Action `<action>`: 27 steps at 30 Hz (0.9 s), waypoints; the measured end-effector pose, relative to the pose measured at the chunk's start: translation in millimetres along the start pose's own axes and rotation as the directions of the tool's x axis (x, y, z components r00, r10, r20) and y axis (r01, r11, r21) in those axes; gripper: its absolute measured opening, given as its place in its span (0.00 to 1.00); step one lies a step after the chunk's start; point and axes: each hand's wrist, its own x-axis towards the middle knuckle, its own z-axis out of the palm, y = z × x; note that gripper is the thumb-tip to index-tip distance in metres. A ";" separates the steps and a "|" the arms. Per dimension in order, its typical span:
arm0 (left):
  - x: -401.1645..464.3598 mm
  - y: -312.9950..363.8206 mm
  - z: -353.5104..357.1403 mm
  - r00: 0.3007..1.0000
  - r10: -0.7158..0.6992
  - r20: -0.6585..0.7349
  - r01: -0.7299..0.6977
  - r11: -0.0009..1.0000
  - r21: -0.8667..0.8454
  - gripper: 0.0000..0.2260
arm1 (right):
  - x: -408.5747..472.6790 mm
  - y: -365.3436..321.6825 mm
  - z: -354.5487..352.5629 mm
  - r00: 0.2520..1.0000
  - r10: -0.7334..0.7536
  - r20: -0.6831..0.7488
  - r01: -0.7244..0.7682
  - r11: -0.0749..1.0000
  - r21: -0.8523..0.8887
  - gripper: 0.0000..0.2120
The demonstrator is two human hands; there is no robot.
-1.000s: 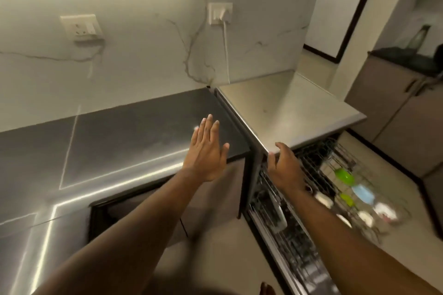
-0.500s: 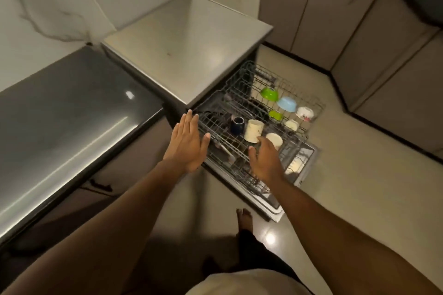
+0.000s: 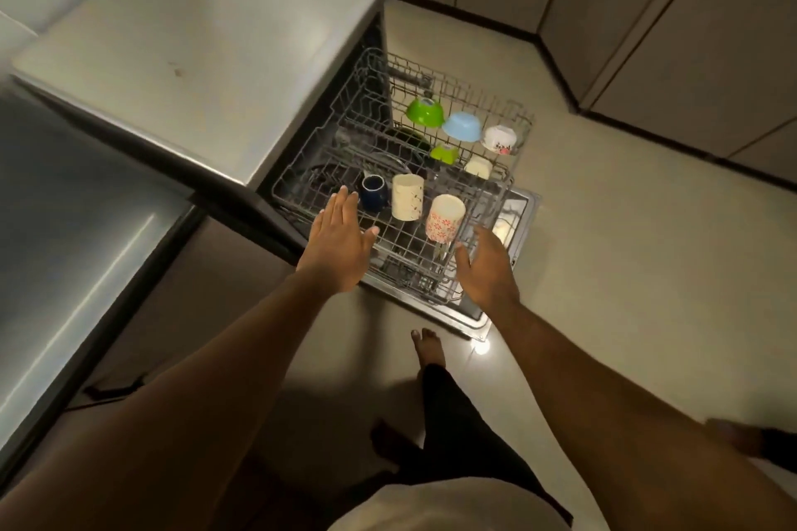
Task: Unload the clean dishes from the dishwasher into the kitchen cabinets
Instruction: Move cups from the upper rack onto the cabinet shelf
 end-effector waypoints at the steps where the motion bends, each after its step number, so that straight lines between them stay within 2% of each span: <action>1: 8.9 1.6 6.0 1.000 0.006 0.021 -0.006 1.000 -0.008 0.30 | 6.5 5.6 2.1 1.000 0.024 0.005 -0.024 1.000 0.003 0.23; 7: 47.9 1.3 25.9 0.997 -0.021 0.079 0.025 0.999 -0.042 0.31 | 36.0 19.9 11.2 0.994 0.111 0.003 -0.111 0.994 0.010 0.24; 16: 111.7 -4.3 54.3 0.989 -0.032 0.142 0.032 0.999 0.001 0.28 | 88.8 34.1 30.3 0.983 0.181 0.025 -0.182 0.982 0.046 0.24; 20: 134.0 -11.5 72.3 0.979 0.016 0.201 -0.042 0.991 0.124 0.37 | 106.1 43.4 44.2 0.980 0.194 0.044 -0.196 0.979 0.047 0.22; 24: 141.1 -7.5 77.1 0.983 0.065 0.174 -0.098 0.977 0.188 0.41 | 105.7 41.4 38.8 0.981 0.171 0.087 -0.176 0.983 0.054 0.23; 26: 208.7 -17.3 151.1 0.951 -0.001 0.309 -0.043 0.990 0.135 0.43 | 161.0 89.8 80.0 0.949 0.287 0.131 -0.291 0.957 0.010 0.24; 27: 207.0 -16.8 149.3 0.957 0.003 0.291 -0.047 0.989 0.142 0.44 | 160.5 85.4 79.2 0.956 0.254 0.145 -0.259 0.966 0.015 0.25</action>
